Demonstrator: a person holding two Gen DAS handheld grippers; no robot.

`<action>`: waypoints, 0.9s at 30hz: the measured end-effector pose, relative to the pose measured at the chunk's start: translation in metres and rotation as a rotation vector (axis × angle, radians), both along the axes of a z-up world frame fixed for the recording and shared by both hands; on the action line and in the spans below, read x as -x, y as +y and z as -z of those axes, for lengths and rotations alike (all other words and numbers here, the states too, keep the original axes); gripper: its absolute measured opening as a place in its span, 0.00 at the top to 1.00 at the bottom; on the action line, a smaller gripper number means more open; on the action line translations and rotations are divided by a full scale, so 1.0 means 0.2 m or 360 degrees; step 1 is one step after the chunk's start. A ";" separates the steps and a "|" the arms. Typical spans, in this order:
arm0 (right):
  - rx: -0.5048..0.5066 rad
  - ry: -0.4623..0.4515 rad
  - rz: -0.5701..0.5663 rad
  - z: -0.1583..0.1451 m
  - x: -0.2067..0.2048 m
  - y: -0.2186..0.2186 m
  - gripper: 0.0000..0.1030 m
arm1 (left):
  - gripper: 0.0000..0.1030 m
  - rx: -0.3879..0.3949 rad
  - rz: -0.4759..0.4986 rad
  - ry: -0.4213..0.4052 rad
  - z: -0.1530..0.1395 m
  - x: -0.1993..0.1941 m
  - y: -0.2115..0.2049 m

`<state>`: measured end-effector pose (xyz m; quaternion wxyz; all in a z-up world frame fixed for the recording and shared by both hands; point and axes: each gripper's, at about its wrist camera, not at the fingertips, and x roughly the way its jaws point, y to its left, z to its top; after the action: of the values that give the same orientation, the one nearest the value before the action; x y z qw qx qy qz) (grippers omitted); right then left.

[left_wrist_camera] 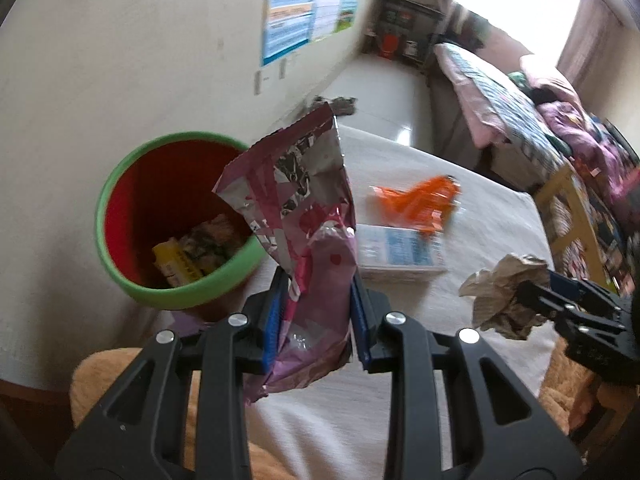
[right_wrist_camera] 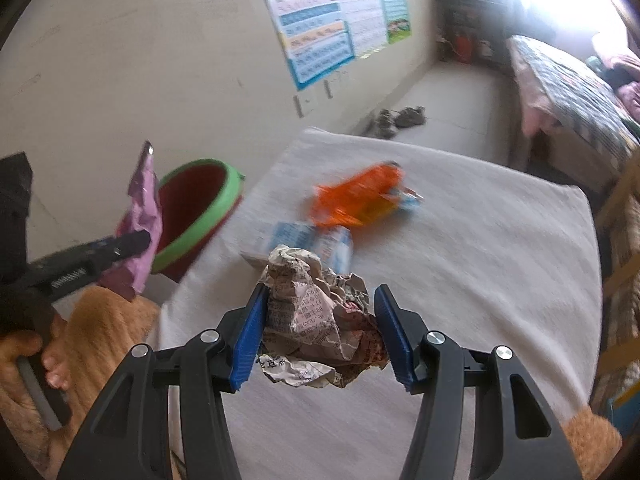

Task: Collect trash
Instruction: 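Lift and carry the pink wrapper and paper ball over the red bin, then open both grippers to drop the wrapper and paper ball into the bin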

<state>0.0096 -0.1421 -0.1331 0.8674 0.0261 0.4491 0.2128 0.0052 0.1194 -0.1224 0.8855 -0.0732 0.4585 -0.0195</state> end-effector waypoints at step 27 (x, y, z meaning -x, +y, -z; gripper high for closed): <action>-0.0169 0.0110 -0.0525 -0.05 -0.72 0.92 0.24 | 0.33 0.0139 -0.0443 0.0167 0.24 -0.12 0.60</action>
<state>0.1530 0.0420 -0.1227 0.8021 0.0052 0.4650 0.3746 0.0283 0.2399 -0.1709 0.8504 -0.1755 0.4883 0.0872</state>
